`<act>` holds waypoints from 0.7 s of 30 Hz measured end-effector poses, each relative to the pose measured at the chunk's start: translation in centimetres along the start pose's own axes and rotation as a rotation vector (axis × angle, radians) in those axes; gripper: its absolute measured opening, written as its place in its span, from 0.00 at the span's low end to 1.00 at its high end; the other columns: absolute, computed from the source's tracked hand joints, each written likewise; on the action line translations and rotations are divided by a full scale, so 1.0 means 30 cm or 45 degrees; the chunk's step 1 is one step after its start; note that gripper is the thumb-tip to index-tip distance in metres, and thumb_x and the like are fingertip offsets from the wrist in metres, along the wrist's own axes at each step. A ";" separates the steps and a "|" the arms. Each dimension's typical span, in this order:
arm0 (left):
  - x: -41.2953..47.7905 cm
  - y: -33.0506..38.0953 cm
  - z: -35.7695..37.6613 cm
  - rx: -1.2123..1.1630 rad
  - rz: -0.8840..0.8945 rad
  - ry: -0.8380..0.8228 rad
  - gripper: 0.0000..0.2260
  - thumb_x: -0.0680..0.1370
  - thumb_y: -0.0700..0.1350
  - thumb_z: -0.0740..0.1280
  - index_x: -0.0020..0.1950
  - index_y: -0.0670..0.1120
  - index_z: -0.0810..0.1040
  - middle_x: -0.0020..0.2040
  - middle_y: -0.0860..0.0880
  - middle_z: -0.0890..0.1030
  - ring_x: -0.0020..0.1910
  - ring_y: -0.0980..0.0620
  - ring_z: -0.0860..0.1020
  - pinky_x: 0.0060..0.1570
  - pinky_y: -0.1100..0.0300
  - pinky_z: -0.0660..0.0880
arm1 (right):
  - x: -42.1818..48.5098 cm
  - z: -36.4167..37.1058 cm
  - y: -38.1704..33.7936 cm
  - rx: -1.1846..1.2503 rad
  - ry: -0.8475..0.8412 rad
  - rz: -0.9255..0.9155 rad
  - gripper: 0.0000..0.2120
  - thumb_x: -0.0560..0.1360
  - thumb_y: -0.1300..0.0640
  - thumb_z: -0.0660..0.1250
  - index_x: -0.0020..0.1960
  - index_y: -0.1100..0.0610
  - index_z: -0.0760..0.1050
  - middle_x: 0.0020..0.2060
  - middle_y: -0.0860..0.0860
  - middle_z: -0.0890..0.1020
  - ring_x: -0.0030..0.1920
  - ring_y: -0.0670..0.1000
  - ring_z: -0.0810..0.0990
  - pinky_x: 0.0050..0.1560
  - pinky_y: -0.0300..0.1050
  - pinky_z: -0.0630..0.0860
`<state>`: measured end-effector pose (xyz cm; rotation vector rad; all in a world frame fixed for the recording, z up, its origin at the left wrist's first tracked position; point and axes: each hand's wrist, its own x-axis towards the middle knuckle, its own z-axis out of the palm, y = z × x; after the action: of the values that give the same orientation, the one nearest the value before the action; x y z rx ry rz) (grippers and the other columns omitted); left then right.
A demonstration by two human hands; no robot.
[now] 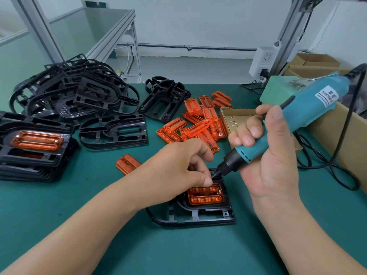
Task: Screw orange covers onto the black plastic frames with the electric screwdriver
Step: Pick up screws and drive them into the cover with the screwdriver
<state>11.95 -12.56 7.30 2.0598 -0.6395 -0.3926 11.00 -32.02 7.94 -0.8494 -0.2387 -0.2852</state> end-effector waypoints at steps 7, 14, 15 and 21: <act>0.000 -0.008 -0.038 -0.124 0.008 -0.033 0.15 0.77 0.48 0.77 0.59 0.60 0.78 0.48 0.57 0.88 0.49 0.57 0.85 0.53 0.61 0.78 | 0.004 -0.012 0.014 0.135 0.156 0.076 0.09 0.83 0.48 0.67 0.49 0.53 0.75 0.35 0.47 0.70 0.34 0.45 0.69 0.41 0.41 0.72; -0.017 -0.029 -0.112 0.316 -0.011 0.028 0.06 0.82 0.51 0.71 0.58 0.59 0.83 0.50 0.64 0.84 0.53 0.64 0.81 0.50 0.69 0.74 | -0.017 0.015 0.029 0.053 -0.017 0.100 0.09 0.86 0.51 0.62 0.49 0.53 0.76 0.34 0.47 0.70 0.32 0.46 0.70 0.40 0.42 0.72; -0.018 -0.031 -0.118 0.387 -0.010 -0.008 0.07 0.82 0.51 0.71 0.58 0.59 0.84 0.51 0.63 0.84 0.53 0.63 0.80 0.51 0.68 0.74 | -0.023 0.023 0.032 0.023 -0.045 0.100 0.08 0.85 0.51 0.63 0.49 0.53 0.75 0.34 0.48 0.70 0.32 0.46 0.70 0.39 0.42 0.72; -0.024 -0.035 -0.128 0.572 0.013 -0.118 0.12 0.81 0.49 0.69 0.64 0.59 0.82 0.52 0.67 0.77 0.59 0.65 0.73 0.53 0.75 0.67 | -0.042 0.052 0.049 -0.072 -0.129 0.060 0.10 0.79 0.49 0.71 0.50 0.55 0.75 0.34 0.49 0.71 0.32 0.48 0.71 0.39 0.44 0.71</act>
<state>13.60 -9.04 8.48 2.4719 -0.8545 -0.3636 10.18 -29.72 7.51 -0.9251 -0.3056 -0.2062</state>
